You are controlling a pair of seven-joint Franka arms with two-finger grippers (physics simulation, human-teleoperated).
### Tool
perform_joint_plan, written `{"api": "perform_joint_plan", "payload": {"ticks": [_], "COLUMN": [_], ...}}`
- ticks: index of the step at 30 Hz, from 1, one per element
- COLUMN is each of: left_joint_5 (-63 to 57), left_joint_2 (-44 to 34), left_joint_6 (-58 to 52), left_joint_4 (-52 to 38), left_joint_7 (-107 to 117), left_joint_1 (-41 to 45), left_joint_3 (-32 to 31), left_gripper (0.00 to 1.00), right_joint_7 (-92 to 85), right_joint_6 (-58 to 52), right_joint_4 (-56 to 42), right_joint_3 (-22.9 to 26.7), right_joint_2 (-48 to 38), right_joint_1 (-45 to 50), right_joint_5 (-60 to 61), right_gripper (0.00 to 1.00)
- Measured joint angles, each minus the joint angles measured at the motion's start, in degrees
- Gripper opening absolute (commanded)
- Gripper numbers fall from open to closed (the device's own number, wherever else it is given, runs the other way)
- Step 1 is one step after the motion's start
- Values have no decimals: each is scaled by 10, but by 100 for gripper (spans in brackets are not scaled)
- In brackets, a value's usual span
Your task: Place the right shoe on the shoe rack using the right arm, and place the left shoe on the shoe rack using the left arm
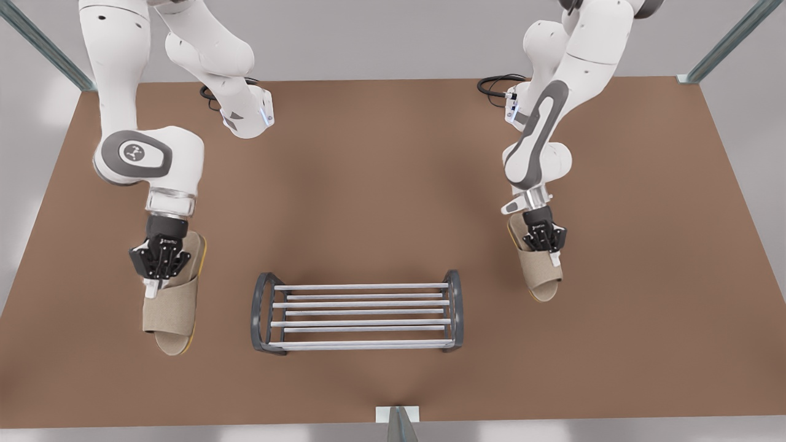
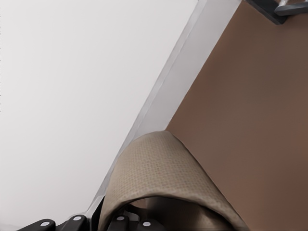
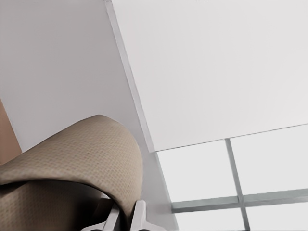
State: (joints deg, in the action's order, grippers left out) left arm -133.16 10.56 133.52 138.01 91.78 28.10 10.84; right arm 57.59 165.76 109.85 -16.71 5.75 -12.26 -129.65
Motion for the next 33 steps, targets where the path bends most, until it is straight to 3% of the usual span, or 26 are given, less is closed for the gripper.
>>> {"api": "perform_joint_plan", "payload": {"ticks": [4, 6, 14, 20, 33], "left_joint_5": [0, 1, 5, 11, 93], "left_joint_2": [-4, -4, -11, -53, -40], "left_joint_6": [14, 22, 48, 69, 98], "left_joint_4": [-13, -20, -80, -90, -159], "left_joint_7": [-7, -9, -25, -56, -125], "left_joint_1": [0, 0, 2, 1, 25], "left_joint_3": [0, 0, 1, 3, -24], "left_gripper": [32, 32, 32, 30, 30], "right_joint_7": [4, 3, -27, -59, -123], "right_joint_6": [-1, -15, -80, -123, -156], "right_joint_4": [-71, -106, -174, -154, -106], "right_joint_3": [-2, -3, -1, 13, 41], "right_joint_2": [59, 90, 209, 211, 199], "right_joint_1": [215, 268, 309, 304, 278], "right_joint_5": [71, 119, 197, 203, 202], "right_gripper": [21, 21, 21, 21, 21]}}
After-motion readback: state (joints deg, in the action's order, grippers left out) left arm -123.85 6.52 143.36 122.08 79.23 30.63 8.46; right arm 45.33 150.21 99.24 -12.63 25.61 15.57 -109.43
